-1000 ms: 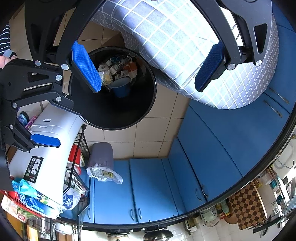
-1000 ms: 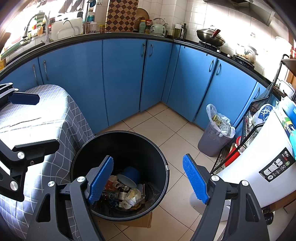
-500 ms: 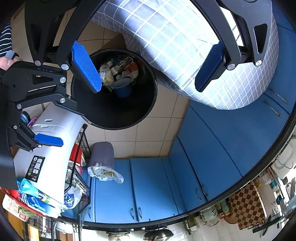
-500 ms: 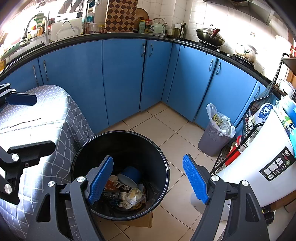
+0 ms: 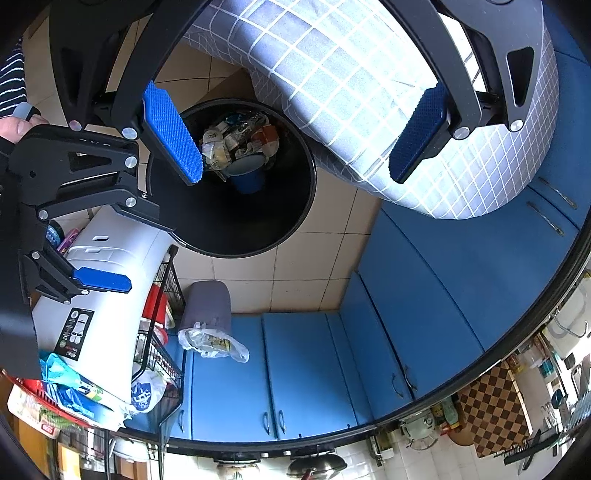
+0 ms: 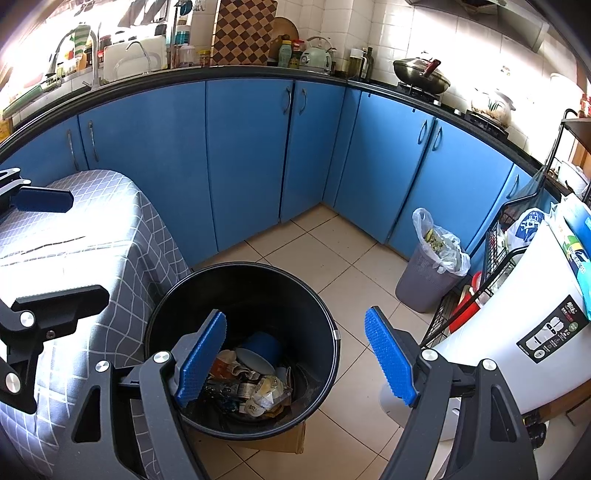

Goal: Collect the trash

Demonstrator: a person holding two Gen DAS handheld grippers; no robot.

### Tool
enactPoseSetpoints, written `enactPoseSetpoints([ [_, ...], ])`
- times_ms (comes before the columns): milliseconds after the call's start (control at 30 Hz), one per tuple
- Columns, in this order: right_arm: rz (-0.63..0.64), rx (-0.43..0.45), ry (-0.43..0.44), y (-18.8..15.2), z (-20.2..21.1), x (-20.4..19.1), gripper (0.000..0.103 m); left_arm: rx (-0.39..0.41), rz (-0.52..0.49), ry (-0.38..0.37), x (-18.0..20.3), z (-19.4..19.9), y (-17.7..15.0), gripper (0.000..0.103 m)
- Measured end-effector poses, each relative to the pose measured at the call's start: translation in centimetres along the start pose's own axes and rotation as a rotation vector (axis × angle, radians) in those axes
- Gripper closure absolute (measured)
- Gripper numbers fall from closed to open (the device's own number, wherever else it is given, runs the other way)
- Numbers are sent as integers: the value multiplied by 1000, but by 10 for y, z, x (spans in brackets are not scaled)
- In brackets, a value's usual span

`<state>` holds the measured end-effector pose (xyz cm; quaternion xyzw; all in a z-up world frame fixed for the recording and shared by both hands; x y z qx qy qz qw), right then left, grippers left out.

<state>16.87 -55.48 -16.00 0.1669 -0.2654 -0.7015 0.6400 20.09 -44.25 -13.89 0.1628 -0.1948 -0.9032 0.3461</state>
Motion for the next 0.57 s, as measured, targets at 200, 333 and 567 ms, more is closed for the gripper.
enactPoseSetpoints([
  [200,0,-1,1,0,0,-1,27,12,1,-15,1,4,-1,4],
  [333,2,-3,-1,0,1,-1,27,2,-2,12,-1,4,-2,4],
  [567,3,0,2,-1,2,-2,27,3,0,30,-3,5,-1,4],
])
Point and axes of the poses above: each gripper's, at about its wrist camera, not at the fingertips, and z roughly against the way its jaws point, x to its right, y to its top, the point moved 8 cm from there along -z, roughly the way its jaws point, and after that the axes turned 10 degrees about -x, right-handed, at the moved point
